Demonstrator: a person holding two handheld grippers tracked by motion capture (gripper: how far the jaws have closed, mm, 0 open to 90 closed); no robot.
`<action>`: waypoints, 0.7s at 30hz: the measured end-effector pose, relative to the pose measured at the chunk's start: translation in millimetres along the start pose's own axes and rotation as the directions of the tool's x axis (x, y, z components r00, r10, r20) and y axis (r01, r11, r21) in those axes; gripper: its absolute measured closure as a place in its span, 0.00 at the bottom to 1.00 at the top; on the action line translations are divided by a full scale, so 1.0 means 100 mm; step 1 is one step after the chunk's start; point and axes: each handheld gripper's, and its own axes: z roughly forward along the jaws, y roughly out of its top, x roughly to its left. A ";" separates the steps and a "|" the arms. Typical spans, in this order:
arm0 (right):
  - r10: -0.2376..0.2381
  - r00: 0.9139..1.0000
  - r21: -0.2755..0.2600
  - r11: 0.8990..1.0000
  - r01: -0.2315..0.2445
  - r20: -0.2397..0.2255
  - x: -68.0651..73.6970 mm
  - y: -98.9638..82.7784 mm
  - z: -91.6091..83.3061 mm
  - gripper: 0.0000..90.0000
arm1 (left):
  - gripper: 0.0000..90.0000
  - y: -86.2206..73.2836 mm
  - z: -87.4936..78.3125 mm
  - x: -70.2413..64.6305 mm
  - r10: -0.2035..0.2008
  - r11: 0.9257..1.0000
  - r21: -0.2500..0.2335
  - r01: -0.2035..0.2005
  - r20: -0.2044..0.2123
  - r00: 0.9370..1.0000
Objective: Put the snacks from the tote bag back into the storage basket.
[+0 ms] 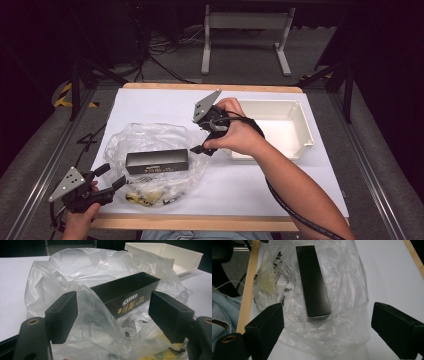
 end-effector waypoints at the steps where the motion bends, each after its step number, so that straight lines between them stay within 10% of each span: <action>1: 0.000 1.000 0.002 1.000 0.000 -0.002 -0.01 0.01 0.05 0.14 | 0.27 0.00 0.00 0.00 0.002 1.000 0.000 -0.002 0.002 1.000; 21: 0.041 0.996 0.048 0.998 -0.037 -0.082 -0.11 -0.04 0.77 0.15 | 0.27 0.02 0.02 0.00 0.005 1.000 -0.003 -0.005 0.012 1.000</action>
